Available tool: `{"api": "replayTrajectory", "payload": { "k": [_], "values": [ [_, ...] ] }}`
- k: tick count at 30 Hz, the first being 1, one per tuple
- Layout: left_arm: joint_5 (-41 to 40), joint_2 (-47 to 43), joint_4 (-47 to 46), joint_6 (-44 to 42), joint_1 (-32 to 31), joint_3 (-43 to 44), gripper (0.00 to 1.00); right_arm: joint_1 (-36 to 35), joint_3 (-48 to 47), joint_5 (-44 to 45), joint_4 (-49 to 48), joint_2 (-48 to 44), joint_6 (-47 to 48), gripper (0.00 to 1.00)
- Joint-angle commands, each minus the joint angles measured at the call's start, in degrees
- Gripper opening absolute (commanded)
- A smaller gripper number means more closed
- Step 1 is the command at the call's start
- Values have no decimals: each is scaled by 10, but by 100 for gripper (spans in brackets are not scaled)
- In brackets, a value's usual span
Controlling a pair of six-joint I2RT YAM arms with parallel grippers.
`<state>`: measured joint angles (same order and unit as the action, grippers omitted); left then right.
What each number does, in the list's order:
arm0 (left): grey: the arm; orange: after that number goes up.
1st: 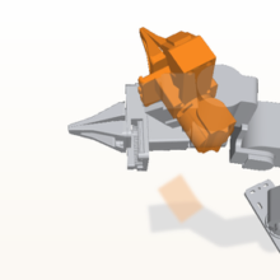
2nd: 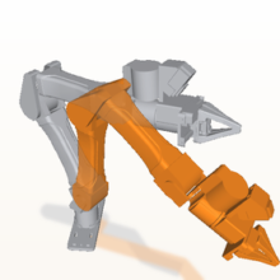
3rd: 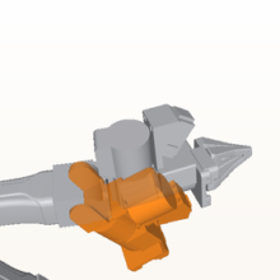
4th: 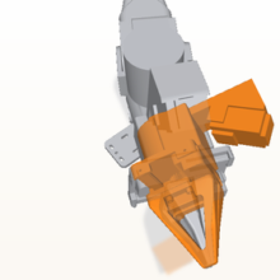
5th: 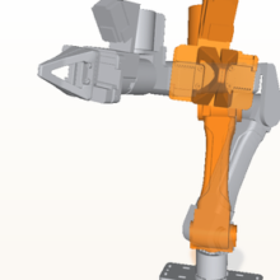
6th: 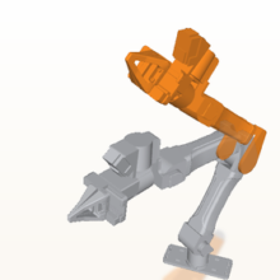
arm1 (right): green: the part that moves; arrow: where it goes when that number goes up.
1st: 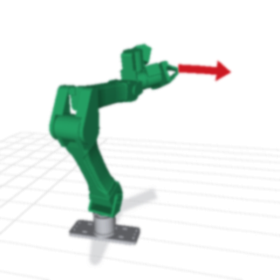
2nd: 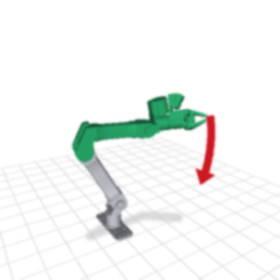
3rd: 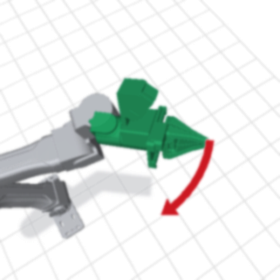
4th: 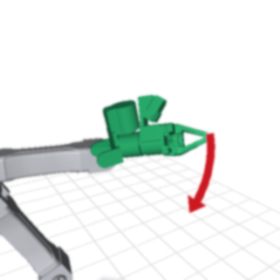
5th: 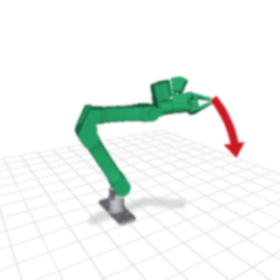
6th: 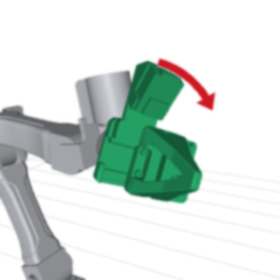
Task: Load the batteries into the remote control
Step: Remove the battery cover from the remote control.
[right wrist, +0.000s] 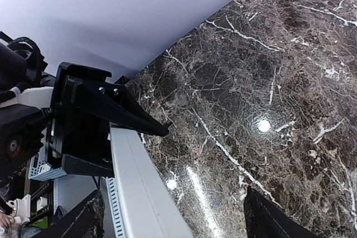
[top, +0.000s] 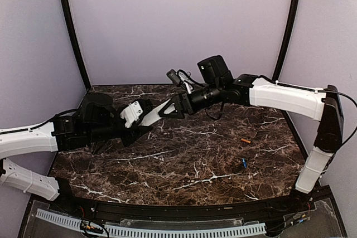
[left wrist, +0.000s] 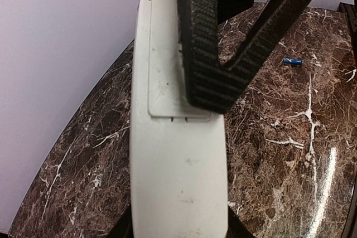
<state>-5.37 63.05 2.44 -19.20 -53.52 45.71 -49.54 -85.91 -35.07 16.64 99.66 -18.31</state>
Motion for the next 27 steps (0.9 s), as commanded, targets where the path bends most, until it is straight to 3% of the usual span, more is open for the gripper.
{"api": "replayTrajectory", "payload": {
  "k": [1, 5, 11, 27],
  "values": [
    [12, -6, -14, 7, -1, 11, 0, -3, -9, -1, -29, 12, 6, 80],
    [22, -13, -13, 7, -1, 7, 0, -1, -9, 2, -31, 13, 9, 68],
    [27, -22, -6, -1, -1, 3, 0, 3, -5, -8, -19, 7, 21, 40],
    [32, -32, 4, -9, 5, -2, 0, 28, 27, -7, 19, -42, 50, 31]
  ]
}}
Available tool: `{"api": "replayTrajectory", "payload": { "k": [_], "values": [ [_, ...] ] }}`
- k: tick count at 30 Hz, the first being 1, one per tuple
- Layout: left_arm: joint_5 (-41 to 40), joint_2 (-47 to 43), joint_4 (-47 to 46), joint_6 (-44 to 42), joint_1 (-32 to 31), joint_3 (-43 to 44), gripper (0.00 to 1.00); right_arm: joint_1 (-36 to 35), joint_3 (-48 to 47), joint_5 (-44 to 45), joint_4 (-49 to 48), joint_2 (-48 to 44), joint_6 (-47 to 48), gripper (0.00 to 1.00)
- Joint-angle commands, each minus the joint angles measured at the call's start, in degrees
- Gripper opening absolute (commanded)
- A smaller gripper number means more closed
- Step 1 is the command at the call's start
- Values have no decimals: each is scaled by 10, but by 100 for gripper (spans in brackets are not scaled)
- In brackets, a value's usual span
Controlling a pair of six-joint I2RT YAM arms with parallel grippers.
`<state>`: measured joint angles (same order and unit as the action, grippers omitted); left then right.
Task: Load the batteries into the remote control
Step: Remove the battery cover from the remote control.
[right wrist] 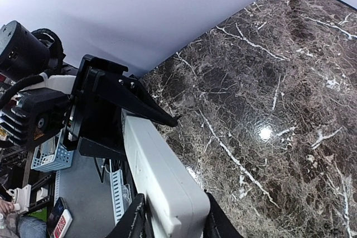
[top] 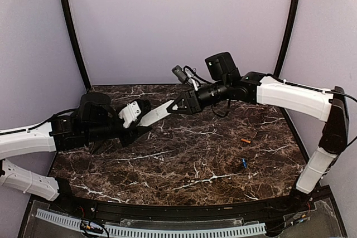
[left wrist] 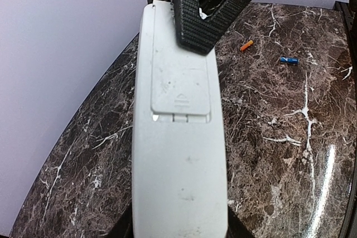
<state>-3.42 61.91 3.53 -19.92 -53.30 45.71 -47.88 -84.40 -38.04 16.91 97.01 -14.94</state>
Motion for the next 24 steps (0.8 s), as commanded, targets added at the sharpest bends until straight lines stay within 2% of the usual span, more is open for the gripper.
{"api": "replayTrajectory", "payload": {
  "k": [1, 5, 8, 24],
  "values": [
    [13, -21, -6, -3, 3, -2, 0, 11, 12, 23, 17, -17, 19, 30],
    [12, -22, -4, -4, 2, -3, 0, 11, 12, 27, 27, -19, 27, 18],
    [11, -23, 1, -6, 3, -4, 0, 14, 12, 28, 33, -22, 32, 17],
    [4, -29, 15, -19, 3, -12, 0, 27, 15, 18, 51, -33, 36, 31]
  ]
}}
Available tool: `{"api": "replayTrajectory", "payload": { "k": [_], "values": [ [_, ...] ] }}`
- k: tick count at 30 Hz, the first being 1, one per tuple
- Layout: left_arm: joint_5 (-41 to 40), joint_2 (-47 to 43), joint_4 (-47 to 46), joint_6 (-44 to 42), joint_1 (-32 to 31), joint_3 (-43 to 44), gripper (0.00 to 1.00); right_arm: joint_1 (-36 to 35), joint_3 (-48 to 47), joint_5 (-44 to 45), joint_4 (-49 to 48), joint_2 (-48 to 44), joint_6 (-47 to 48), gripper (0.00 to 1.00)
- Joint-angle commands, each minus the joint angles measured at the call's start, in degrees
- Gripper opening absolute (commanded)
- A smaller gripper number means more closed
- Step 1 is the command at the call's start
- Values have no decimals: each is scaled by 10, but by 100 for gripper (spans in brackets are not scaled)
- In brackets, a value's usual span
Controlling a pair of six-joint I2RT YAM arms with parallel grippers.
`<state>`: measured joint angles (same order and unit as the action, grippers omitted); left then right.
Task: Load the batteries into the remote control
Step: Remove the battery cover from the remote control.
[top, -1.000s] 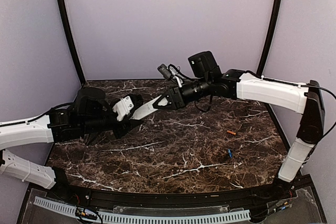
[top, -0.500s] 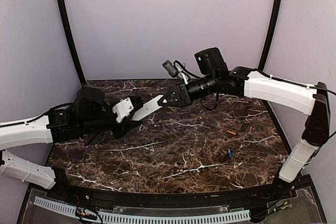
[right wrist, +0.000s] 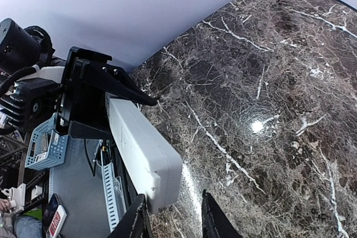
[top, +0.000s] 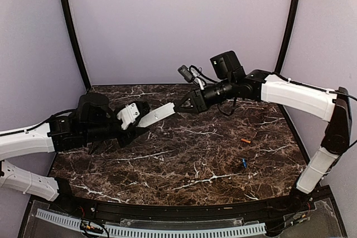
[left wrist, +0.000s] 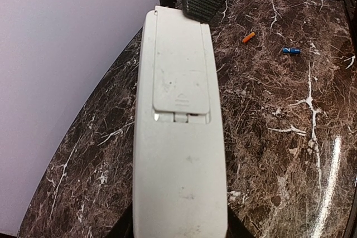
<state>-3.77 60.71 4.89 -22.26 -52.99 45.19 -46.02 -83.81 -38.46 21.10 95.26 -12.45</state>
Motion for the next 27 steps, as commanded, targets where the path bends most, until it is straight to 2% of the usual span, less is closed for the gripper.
{"api": "replayTrajectory", "payload": {
  "k": [1, 7, 12, 18, 27],
  "values": [
    [8, -16, 2, 3, 0, -7, 0, 9, 8, 24, 12, -16, 13, 31],
    [1, -12, 9, -4, -1, -10, 0, 10, 8, 17, 22, -21, 23, 38],
    [-4, -6, 4, -5, -1, -11, 0, 10, 14, 1, 4, -16, 12, 39],
    [-53, 27, 9, -7, 0, 6, 0, 23, 12, 121, 26, -6, -21, 40],
    [-56, 64, 8, -11, 4, 5, 0, 30, 22, 153, 44, 14, -28, 41]
  ]
}}
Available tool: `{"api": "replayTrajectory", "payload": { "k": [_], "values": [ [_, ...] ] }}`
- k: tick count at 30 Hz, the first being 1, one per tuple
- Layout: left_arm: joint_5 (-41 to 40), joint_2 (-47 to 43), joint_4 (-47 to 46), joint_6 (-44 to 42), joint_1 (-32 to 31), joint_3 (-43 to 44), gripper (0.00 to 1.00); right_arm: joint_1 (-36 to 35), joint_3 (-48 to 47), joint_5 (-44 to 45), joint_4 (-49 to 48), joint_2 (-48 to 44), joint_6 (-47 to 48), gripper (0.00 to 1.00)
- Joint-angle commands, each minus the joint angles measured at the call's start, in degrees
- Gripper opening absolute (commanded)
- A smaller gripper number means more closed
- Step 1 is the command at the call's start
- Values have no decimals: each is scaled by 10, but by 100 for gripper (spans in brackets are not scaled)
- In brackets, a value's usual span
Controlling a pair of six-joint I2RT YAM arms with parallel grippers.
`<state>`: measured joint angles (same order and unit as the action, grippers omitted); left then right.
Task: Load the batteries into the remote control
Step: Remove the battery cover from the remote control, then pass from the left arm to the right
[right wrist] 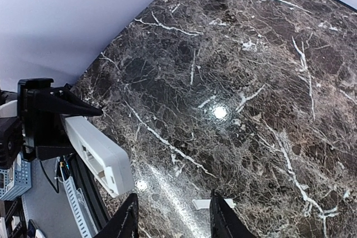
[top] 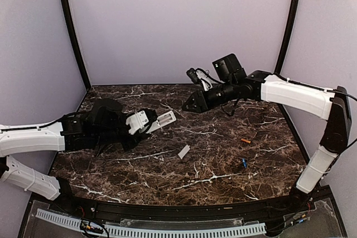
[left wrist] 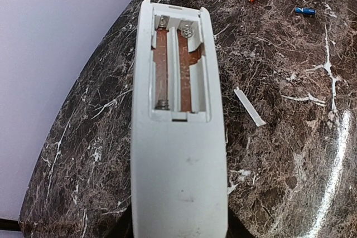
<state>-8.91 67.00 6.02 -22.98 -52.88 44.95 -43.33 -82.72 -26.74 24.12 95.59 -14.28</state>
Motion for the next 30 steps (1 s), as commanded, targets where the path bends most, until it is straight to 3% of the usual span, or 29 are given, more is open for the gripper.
{"api": "replayTrajectory", "payload": {
  "k": [1, 8, 13, 18, 22, 26, 30],
  "values": [
    [-4, 4, -2, -3, 5, 7, 0, 3, 12, 38, 15, 12, -8, 41],
    [21, -9, 5, 11, 8, 9, 0, 2, 14, 13, 6, 1, 7, 43],
    [73, -39, 22, 15, 8, 6, 0, -22, 54, -27, -64, -54, 69, 59],
    [132, -54, 80, 7, 8, 10, 0, -100, 161, 41, -208, -144, 256, 68],
    [181, -67, 99, 0, 8, 12, 0, -172, 211, 84, -271, -151, 443, 83],
    [208, -76, 112, -11, 8, 14, 0, -187, 182, 108, -231, -119, 497, 87],
    [208, -79, 118, -20, 8, 15, 0, -187, 139, 111, -169, -79, 515, 82]
  ]
}}
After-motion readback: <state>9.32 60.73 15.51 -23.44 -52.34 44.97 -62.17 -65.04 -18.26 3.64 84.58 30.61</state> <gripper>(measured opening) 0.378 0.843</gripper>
